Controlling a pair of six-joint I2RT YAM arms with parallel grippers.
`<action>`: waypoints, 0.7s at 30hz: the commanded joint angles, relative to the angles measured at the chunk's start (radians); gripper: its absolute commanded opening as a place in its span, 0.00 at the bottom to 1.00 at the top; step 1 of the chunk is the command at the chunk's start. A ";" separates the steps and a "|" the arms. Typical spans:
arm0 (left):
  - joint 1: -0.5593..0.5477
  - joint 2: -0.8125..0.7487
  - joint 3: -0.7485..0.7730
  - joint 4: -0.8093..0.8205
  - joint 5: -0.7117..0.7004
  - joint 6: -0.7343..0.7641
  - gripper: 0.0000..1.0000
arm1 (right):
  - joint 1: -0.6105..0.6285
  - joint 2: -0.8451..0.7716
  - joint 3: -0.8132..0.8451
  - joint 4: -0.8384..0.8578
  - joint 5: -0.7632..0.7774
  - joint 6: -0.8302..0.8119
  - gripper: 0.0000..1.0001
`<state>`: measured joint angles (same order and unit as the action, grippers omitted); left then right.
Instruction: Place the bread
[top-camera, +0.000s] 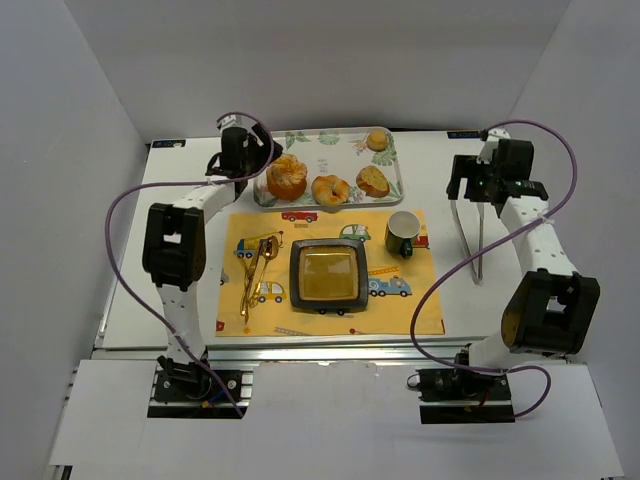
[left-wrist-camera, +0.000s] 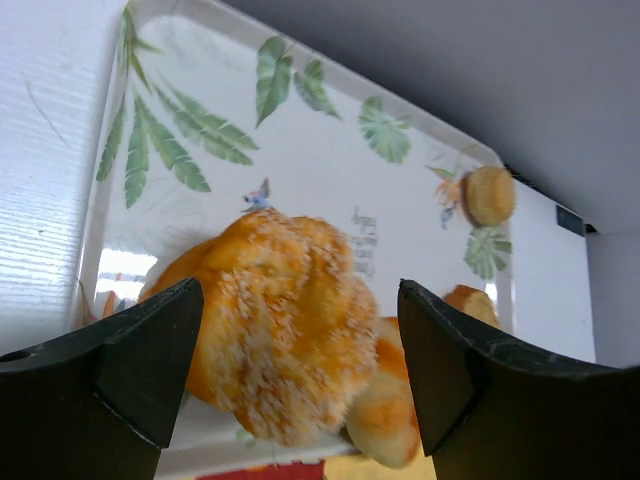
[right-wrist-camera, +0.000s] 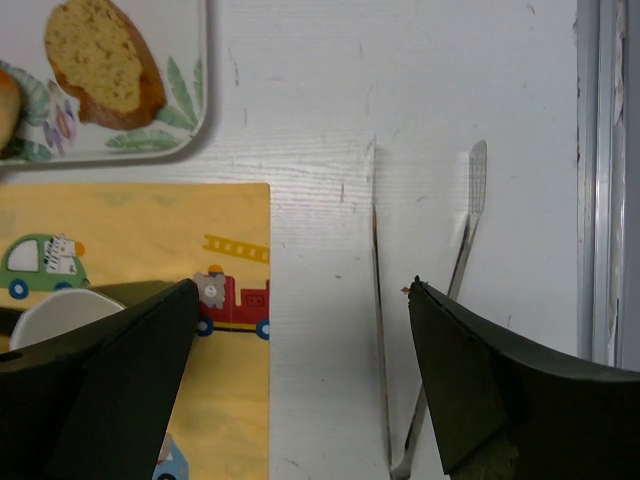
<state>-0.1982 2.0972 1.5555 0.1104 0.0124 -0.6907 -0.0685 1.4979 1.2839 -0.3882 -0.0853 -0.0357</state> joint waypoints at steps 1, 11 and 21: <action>-0.001 -0.236 -0.031 0.002 0.001 0.057 0.88 | -0.072 -0.037 -0.046 0.008 -0.120 -0.062 0.88; 0.062 -0.739 -0.483 0.009 -0.049 0.117 0.00 | -0.206 -0.100 -0.126 -0.095 -0.440 -0.389 0.25; 0.071 -1.138 -0.894 -0.159 -0.084 0.109 0.82 | -0.159 -0.074 -0.357 0.021 0.007 -0.319 0.89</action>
<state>-0.1280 1.0603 0.7261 0.0246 -0.0425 -0.5690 -0.2493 1.4075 0.9703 -0.4301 -0.2325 -0.3470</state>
